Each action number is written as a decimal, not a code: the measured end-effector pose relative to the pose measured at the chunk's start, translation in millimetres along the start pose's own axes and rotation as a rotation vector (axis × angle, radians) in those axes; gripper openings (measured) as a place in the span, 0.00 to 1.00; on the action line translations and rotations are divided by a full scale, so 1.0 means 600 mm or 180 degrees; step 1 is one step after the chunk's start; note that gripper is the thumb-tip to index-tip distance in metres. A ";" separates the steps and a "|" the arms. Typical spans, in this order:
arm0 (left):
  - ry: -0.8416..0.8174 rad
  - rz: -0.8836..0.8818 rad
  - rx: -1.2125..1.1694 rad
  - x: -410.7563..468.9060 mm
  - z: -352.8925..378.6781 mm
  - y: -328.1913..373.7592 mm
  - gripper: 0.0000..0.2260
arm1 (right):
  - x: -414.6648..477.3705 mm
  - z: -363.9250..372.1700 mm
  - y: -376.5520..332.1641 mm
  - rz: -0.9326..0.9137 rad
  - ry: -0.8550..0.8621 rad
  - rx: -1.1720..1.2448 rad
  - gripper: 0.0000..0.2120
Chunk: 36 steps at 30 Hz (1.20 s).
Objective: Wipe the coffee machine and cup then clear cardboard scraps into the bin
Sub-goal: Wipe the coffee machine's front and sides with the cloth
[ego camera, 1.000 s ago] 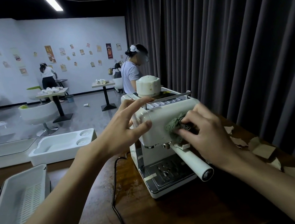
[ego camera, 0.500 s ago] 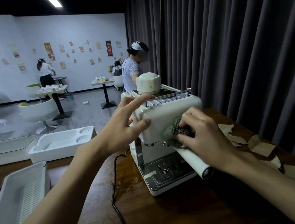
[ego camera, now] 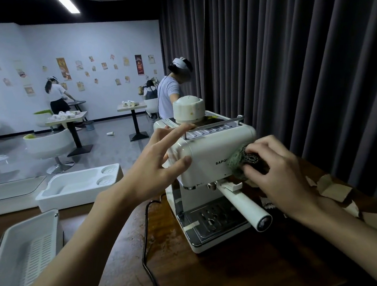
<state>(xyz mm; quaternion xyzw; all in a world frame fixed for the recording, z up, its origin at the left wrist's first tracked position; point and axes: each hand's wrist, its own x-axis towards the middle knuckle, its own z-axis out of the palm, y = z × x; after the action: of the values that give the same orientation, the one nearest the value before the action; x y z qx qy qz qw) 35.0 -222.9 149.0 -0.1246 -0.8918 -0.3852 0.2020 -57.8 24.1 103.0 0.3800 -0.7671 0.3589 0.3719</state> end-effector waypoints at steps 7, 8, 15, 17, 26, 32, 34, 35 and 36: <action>0.0132 0.0000 0.0134 0.001 0.002 -0.002 0.20 | 0.031 0.034 -0.075 -0.0804 -0.0210 0.0203 0.11; 0.0145 -0.0005 0.0092 0.001 0.002 -0.002 0.20 | 0.034 0.036 -0.079 -0.0822 -0.0205 0.0246 0.12; 0.0144 0.0028 0.0106 0.000 0.002 -0.004 0.21 | 0.040 0.022 -0.047 -0.0475 -0.0027 0.0124 0.14; 0.0135 0.0025 0.0117 0.001 0.002 -0.006 0.21 | 0.042 0.008 -0.026 -0.0228 0.0087 0.0000 0.15; 0.0149 0.0055 0.0153 0.002 0.003 -0.009 0.21 | 0.051 0.011 -0.045 -0.0056 -0.0171 -0.0079 0.19; 0.0171 0.0056 0.0101 0.001 0.003 -0.006 0.21 | 0.056 0.033 -0.085 -0.0397 -0.0191 -0.0096 0.21; 0.0171 0.0069 0.0113 0.001 0.004 -0.006 0.21 | 0.058 0.029 -0.082 -0.0439 -0.0190 -0.0043 0.20; 0.0164 0.0075 0.0108 0.002 0.005 -0.007 0.21 | 0.058 0.027 -0.079 -0.0454 -0.0204 -0.0025 0.19; 0.0152 0.0080 0.0089 0.002 0.005 -0.008 0.22 | 0.058 0.024 -0.075 -0.0457 -0.0219 -0.0001 0.19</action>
<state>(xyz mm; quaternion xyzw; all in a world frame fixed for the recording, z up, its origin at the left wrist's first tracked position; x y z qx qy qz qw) 31.5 -223.8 144.6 -0.1237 -0.8904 -0.3729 0.2297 -38.9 -19.4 137.9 0.4461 -0.7503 0.3179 0.3702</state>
